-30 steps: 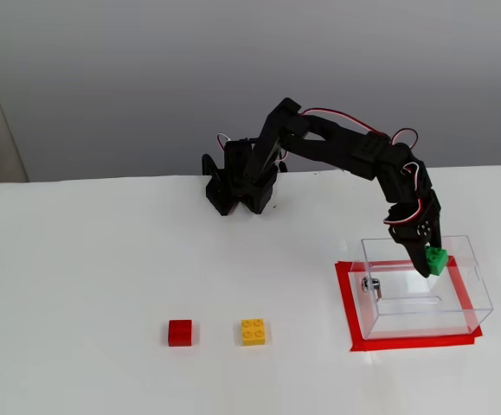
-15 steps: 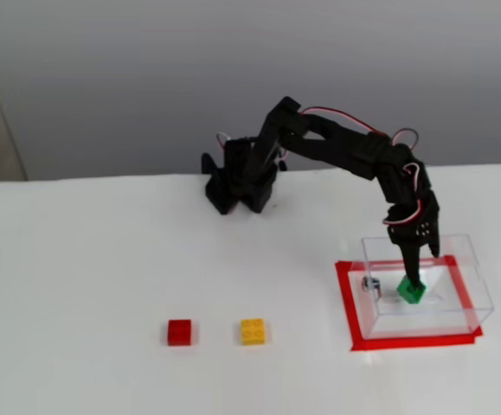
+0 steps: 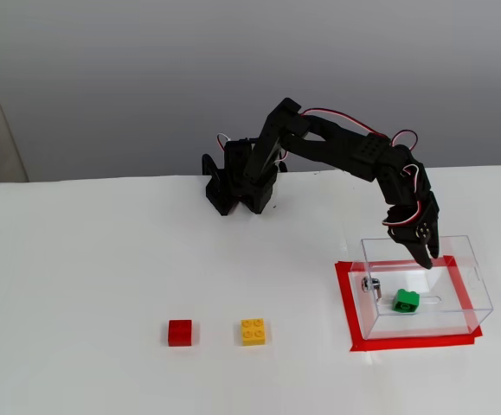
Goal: Pick the green lego brick and place it into the transparent box
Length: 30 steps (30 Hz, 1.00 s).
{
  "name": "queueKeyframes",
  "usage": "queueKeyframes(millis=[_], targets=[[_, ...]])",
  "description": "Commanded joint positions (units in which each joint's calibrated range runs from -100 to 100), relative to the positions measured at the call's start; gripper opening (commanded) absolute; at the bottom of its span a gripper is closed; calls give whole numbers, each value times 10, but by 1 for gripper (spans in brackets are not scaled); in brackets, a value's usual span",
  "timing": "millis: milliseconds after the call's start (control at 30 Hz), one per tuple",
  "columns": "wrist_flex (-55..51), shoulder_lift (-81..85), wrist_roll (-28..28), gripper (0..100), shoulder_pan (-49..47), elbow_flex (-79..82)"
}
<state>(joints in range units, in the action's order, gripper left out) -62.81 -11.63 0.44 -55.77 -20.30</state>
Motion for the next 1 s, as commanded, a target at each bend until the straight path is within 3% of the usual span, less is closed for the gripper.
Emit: queueKeyframes(millis=[0, 567, 967], targets=[[-4, 15, -2, 7, -2, -6], [-85, 156, -1, 1, 84, 2], [-123, 317, 2, 1, 313, 64]])
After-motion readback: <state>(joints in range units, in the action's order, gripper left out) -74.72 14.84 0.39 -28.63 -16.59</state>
